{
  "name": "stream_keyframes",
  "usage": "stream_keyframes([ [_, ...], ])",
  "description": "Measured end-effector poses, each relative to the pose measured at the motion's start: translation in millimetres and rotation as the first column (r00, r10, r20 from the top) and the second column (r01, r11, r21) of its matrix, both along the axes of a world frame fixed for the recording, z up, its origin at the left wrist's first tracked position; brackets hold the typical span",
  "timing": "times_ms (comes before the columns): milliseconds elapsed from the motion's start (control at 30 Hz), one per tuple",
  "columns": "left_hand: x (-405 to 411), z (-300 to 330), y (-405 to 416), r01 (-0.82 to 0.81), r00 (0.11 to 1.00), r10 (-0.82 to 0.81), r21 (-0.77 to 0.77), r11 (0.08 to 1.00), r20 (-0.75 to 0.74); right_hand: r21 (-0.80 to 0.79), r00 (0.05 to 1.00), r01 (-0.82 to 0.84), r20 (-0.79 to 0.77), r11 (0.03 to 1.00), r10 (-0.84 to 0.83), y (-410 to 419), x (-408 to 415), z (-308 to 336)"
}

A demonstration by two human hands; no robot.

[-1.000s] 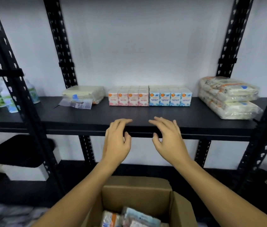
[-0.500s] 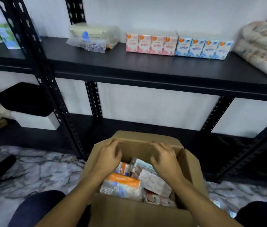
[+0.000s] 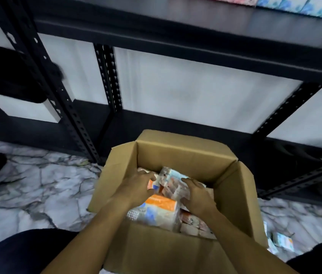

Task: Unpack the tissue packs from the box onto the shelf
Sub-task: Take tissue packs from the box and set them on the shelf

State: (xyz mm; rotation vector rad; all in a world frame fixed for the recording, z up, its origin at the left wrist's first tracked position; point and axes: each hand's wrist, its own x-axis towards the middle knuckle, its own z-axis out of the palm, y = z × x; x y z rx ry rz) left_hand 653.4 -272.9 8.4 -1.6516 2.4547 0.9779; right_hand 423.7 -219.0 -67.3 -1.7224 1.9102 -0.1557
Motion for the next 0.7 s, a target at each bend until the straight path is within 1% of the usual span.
stream_keyframes([
  [233, -5.9, -20.2, 5.6, 0.132, 0.977, -0.136, 0.035, 0.991, 0.166, 0.125, 0.986, 0.087, 0.129, 0.988, -0.103, -16.6, -6.6, -40.6],
  [300, -4.7, -27.0, 8.2, 0.158, 0.967, -0.160, 0.025, 0.987, 0.201, 0.166, 0.993, 0.049, 0.098, 0.985, -0.066, -17.6, -11.3, -43.1],
  [367, -2.5, -32.6, 10.0, 0.186, 0.951, -0.185, 0.021, 0.982, 0.247, 0.211, 1.000, 0.016, 0.023, 0.977, -0.021, -20.1, -17.9, -44.9],
  [433, -2.1, -36.2, 11.7, 0.214, 0.930, -0.207, 0.010, 0.977, 0.302, 0.250, 1.000, -0.007, 0.001, 0.968, 0.007, -26.0, -26.1, -45.2],
  [533, -4.8, -39.2, 14.0, 0.232, 0.920, -0.200, -0.055, 0.971, 0.337, 0.322, 0.997, -0.074, 0.022, 0.944, 0.070, -35.9, -37.3, -40.6],
  [600, -5.3, -39.2, 14.9, 0.228, 0.920, -0.182, -0.096, 0.969, 0.347, 0.343, 0.994, -0.110, 0.031, 0.933, 0.106, -40.9, -40.7, -32.2],
  [700, -5.0, -41.0, 14.4, 0.203, 0.926, -0.140, -0.149, 0.968, 0.351, 0.359, 0.993, -0.116, 0.063, 0.926, 0.100, -47.1, -43.2, -25.6],
])
